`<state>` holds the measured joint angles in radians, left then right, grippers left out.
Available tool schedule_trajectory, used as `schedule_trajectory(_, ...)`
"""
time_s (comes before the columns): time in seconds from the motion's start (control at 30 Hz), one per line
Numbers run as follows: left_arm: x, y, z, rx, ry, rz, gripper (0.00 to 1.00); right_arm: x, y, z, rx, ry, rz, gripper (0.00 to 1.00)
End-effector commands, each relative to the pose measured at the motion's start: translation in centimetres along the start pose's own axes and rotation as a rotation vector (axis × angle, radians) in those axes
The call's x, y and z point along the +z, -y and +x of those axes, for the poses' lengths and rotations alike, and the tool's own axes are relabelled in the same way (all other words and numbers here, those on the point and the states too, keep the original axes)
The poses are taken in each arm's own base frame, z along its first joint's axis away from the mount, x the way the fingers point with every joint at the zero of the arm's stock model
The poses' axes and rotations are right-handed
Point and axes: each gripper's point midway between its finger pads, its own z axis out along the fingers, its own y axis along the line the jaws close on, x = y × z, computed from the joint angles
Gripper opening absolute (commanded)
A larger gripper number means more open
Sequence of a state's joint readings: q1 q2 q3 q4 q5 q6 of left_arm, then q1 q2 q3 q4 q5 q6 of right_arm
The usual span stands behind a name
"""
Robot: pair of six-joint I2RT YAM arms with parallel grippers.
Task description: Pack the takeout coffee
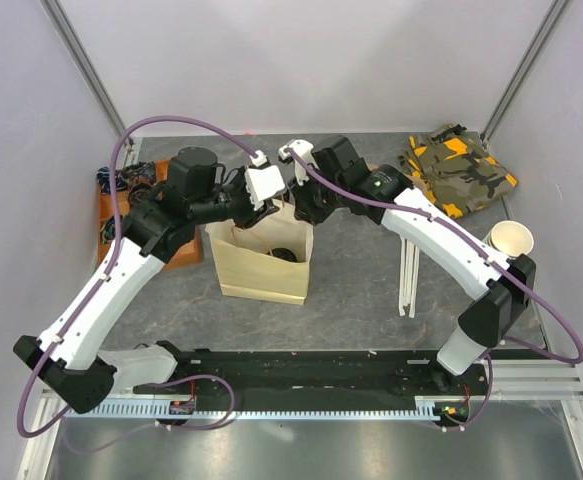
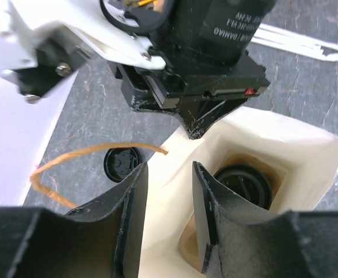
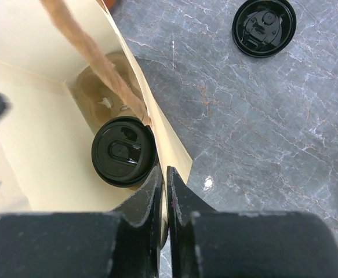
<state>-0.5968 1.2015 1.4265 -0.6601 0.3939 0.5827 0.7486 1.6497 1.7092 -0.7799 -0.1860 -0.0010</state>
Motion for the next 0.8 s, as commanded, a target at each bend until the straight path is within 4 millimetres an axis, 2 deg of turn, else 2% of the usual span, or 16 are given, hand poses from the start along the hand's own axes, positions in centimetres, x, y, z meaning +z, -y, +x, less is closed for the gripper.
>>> schedule_trajectory(0.0, -2.4, -1.1, -2.5, -0.046, 0.056, -0.081, 0.45, -0.3, 0.1, -1.9, -0.029, 0.046, 0.006, 0.15)
schedule_trajectory(0.13, -3.4, -2.1, -3.0, -0.069, 0.060, -0.138, 0.45, -0.2, 0.1, -2.4, -0.031, 0.055, 0.001, 0.17)
schedule_trajectory(0.27, -4.6, -3.2, -4.1, -0.097, 0.085, -0.194, 0.45, -0.4, -0.1, -3.0, -0.032, 0.069, -0.008, 0.34)
schedule_trajectory(0.4, -5.3, -3.9, -4.5, -0.137, 0.092, -0.237, 0.45, -0.7, -0.5, -3.5, -0.035, 0.076, -0.020, 0.41)
schedule_trajectory(0.47, -5.4, -4.2, -4.4, -0.153, 0.090, -0.251, 0.45, -0.8, -0.6, -3.6, -0.036, 0.081, -0.024, 0.42)
schedule_trajectory(0.6, -5.9, -5.1, -4.1, -0.197, 0.086, -0.300, 0.46, -1.7, -1.0, -4.5, -0.043, 0.109, -0.038, 0.52)
schedule_trajectory(0.7, -6.2, -6.0, -4.2, -0.243, 0.090, -0.330, 0.47, -2.5, -1.2, -5.4, -0.049, 0.138, -0.037, 0.55)
schedule_trajectory(0.77, -6.6, -7.1, -4.1, -0.296, 0.097, -0.365, 0.48, -3.4, -1.3, -6.1, -0.054, 0.163, -0.037, 0.65)
